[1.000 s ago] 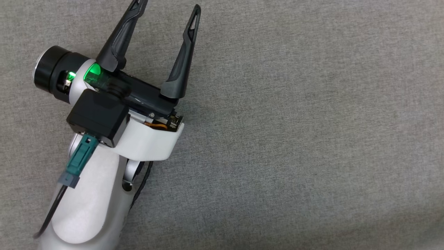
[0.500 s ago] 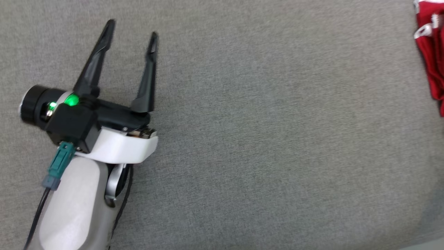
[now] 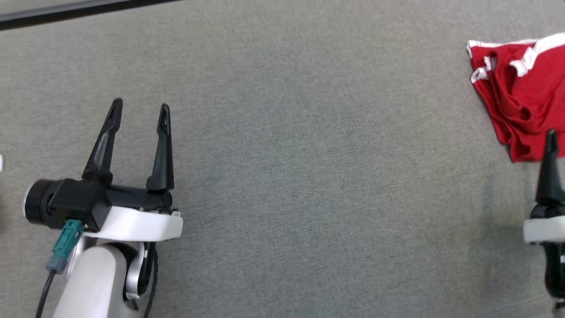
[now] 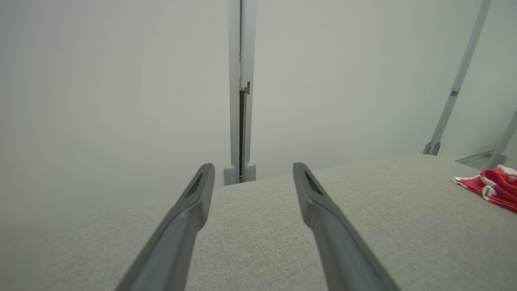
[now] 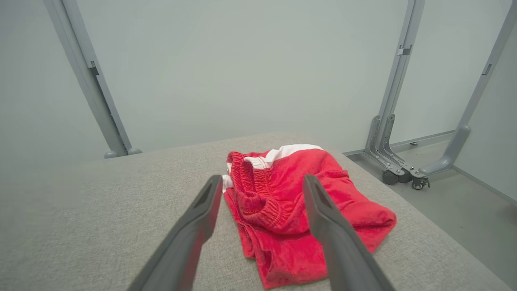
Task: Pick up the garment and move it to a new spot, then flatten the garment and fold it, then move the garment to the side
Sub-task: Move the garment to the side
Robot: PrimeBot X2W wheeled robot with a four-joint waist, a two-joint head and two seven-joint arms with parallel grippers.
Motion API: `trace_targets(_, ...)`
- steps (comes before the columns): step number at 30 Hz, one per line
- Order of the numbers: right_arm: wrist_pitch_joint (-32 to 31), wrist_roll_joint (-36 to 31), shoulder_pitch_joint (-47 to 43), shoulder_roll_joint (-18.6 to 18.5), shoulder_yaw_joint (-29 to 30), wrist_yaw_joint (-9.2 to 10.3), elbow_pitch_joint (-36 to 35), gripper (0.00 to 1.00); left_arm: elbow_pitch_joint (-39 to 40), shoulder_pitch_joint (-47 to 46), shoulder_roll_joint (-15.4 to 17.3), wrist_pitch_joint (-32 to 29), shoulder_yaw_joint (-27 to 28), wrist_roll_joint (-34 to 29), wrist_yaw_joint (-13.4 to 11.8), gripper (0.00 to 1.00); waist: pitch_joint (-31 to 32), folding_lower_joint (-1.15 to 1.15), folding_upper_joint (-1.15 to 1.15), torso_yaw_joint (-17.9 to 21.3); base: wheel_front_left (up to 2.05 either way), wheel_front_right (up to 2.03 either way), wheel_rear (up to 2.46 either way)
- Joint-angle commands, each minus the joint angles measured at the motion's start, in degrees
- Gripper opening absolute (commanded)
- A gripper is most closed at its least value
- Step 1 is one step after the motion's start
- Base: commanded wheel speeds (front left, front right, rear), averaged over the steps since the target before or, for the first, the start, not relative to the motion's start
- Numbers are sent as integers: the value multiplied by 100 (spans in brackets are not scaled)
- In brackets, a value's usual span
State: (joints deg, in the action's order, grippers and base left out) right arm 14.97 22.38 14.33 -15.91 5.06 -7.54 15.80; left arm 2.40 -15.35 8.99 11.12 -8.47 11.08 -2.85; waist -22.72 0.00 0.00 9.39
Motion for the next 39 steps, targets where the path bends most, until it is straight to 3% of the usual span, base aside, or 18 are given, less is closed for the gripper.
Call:
trace_targets(1,26,-99,-114,46,-29,8,-146,100,-39,107,22,9,42,44,-49,100,171,0,0,-169,0,0,0)
trace_targets(8,-370,-376,-643,308,-100,6,-921,100,-291,520,-113,73,142,204,-239,100,601,0,0,-654,0,0,0)
trace_targets(15,-888,-618,-1091,393,-143,5,-1500,100,-590,907,-81,139,218,329,-273,100,1015,0,0,-958,0,0,0)
trace_targets(39,-1591,-881,-2342,658,-274,5,-2441,100,-1087,1826,79,98,136,525,-206,100,2135,0,0,-983,0,0,0)
